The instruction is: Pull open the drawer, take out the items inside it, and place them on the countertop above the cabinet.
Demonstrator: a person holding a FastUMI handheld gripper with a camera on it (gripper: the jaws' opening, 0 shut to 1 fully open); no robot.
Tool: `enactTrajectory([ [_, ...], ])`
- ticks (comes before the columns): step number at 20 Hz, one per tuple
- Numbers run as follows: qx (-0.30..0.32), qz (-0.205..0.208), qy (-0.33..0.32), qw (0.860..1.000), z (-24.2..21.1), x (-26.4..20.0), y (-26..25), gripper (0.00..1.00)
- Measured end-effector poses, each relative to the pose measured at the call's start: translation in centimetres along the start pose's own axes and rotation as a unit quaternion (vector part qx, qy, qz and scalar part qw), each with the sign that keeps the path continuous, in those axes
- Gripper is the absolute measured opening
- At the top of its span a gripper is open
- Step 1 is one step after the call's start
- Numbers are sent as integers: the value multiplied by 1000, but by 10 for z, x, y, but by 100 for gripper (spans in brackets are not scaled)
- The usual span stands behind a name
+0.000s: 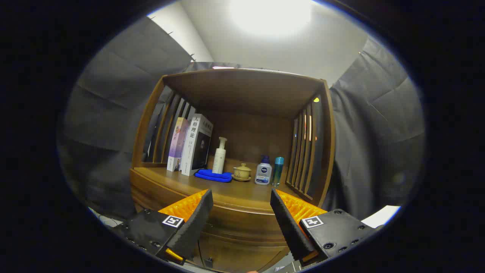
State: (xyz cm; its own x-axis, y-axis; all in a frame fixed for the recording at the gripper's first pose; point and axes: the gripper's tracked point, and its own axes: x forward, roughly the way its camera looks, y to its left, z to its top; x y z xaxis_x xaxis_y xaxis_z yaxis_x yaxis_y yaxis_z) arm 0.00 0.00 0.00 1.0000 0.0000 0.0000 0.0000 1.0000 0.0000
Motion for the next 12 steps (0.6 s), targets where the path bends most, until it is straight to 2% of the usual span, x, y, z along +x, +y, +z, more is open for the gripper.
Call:
enactTrajectory([
  [4,89,-43,8,995,23,-25,-12,97],
  [7,119,-48,14,992,29,-39,-8,97],
  [9,113,-52,20,992,27,-51,-5,97],
  [12,60,-53,25,996,14,-71,6,97],
])
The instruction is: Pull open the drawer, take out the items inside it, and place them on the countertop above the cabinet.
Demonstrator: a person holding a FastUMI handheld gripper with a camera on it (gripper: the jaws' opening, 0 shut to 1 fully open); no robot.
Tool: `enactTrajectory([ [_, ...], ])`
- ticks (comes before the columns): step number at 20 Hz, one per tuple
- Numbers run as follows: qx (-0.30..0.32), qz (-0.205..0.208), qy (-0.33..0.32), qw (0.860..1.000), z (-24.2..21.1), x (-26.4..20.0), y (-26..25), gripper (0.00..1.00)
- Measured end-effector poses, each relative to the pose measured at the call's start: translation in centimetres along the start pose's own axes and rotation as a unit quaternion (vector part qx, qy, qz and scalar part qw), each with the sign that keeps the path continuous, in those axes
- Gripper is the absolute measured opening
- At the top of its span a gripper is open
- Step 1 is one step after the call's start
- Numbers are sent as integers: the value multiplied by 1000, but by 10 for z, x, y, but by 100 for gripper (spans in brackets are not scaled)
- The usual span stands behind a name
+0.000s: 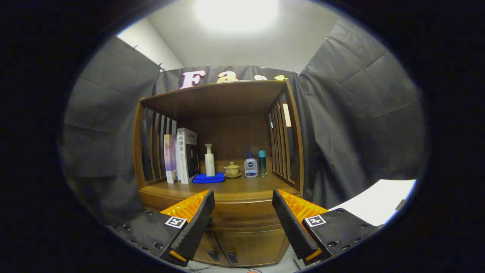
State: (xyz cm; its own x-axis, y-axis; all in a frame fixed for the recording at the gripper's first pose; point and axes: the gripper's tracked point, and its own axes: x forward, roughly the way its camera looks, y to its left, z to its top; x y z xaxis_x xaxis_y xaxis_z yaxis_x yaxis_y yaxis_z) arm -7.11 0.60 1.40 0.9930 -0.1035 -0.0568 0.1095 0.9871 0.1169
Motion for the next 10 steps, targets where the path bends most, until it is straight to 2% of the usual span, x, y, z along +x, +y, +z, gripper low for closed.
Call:
enactTrajectory([
  [6,-43,23,16,999,-21,-11,22,98],
  [10,-41,38,35,998,-38,7,43,98],
])
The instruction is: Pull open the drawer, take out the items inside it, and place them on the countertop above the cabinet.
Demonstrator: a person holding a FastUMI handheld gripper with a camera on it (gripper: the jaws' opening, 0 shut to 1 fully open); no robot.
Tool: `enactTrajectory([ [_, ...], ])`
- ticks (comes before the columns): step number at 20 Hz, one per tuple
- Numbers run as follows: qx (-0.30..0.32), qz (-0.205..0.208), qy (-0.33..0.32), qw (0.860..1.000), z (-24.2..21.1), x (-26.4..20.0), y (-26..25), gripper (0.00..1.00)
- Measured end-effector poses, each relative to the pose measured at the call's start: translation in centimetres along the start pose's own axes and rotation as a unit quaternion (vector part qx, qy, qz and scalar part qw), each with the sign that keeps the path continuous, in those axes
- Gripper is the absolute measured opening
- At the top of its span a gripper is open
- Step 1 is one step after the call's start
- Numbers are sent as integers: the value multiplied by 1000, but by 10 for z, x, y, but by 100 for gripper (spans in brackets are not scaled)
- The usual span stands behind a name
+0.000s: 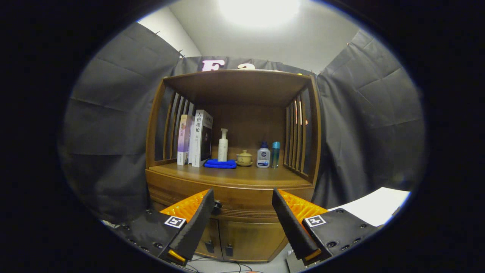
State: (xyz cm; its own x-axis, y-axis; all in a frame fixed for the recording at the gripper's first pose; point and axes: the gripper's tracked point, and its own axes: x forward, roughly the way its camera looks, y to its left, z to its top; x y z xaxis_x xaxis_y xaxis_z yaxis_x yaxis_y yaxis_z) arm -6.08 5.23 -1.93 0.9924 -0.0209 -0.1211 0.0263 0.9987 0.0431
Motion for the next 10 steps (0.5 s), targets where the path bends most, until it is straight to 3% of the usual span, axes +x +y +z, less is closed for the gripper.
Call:
enactTrajectory([
  [6,8,27,30,999,-26,53,40,98],
  [10,23,23,60,998,-49,88,53,98],
])
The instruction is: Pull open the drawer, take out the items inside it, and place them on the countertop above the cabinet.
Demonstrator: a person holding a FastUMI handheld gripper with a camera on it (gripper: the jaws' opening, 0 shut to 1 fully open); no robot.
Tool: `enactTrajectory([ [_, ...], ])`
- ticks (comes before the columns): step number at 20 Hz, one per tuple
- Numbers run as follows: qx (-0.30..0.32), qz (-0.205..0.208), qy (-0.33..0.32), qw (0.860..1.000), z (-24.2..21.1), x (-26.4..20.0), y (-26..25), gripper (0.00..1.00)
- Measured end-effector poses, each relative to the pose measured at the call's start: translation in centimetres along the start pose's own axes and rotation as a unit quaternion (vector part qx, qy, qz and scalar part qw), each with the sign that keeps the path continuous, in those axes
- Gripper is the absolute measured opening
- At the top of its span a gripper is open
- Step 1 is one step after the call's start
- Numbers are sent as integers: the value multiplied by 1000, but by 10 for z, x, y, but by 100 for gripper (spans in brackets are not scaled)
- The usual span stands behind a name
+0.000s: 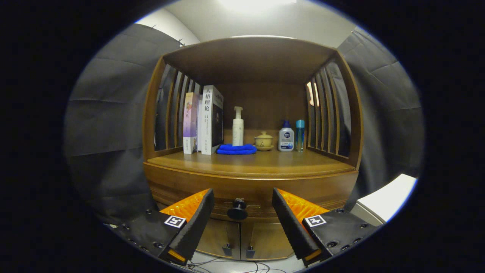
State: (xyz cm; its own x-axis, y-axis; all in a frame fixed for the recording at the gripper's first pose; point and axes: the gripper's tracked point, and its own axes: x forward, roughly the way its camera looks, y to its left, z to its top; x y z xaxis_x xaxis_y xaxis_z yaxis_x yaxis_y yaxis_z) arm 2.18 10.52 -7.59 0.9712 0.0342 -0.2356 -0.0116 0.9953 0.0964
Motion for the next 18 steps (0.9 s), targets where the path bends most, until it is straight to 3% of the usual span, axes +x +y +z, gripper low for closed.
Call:
enactTrajectory([
  [5,22,-6,64,998,-46,42,7,94],
  [10,60,-10,90,994,-68,61,8,64],
  [16,59,-8,85,995,-70,58,10,27],
  [18,60,-15,89,994,-71,60,9,27],
])
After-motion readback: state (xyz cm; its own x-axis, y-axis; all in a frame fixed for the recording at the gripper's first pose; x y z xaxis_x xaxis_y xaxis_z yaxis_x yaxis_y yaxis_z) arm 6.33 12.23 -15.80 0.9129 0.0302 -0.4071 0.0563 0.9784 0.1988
